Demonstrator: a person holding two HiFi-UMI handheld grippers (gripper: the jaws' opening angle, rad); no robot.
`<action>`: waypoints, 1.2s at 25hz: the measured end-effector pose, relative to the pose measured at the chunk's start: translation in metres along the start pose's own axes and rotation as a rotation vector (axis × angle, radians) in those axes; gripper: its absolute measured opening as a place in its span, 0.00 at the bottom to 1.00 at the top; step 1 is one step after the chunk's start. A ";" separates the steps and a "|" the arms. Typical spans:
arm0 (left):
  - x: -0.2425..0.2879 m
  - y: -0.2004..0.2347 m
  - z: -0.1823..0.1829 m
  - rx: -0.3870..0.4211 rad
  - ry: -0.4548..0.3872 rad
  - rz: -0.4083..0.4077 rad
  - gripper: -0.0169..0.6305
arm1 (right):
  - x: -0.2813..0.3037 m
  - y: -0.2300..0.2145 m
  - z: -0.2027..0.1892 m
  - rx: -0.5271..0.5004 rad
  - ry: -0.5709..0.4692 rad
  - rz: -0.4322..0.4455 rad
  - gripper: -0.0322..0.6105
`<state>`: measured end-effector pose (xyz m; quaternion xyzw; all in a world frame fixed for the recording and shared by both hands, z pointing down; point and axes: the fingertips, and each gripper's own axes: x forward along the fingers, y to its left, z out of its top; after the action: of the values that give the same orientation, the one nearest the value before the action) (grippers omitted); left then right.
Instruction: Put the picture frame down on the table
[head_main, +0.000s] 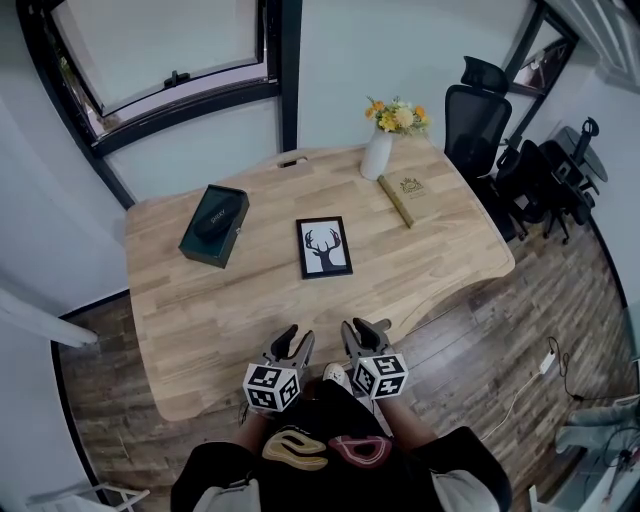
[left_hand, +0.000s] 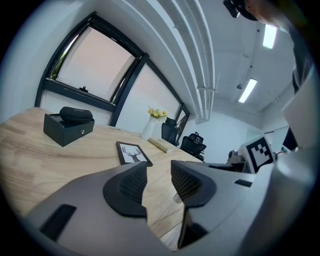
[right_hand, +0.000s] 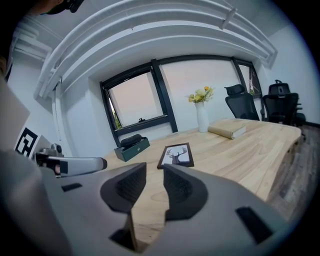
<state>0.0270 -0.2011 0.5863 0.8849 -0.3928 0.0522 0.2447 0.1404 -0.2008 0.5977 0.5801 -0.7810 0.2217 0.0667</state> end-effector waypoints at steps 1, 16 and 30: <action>-0.001 -0.001 0.001 -0.005 -0.004 -0.005 0.26 | -0.001 0.000 -0.001 -0.004 0.002 -0.003 0.22; -0.001 0.004 0.002 0.034 -0.027 0.029 0.05 | -0.011 -0.002 0.006 -0.066 -0.042 -0.053 0.08; 0.006 0.009 0.001 0.021 -0.010 0.042 0.05 | -0.005 0.006 0.013 -0.128 -0.061 -0.034 0.06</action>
<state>0.0250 -0.2107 0.5912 0.8794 -0.4117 0.0571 0.2322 0.1386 -0.2005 0.5822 0.5941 -0.7853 0.1525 0.0837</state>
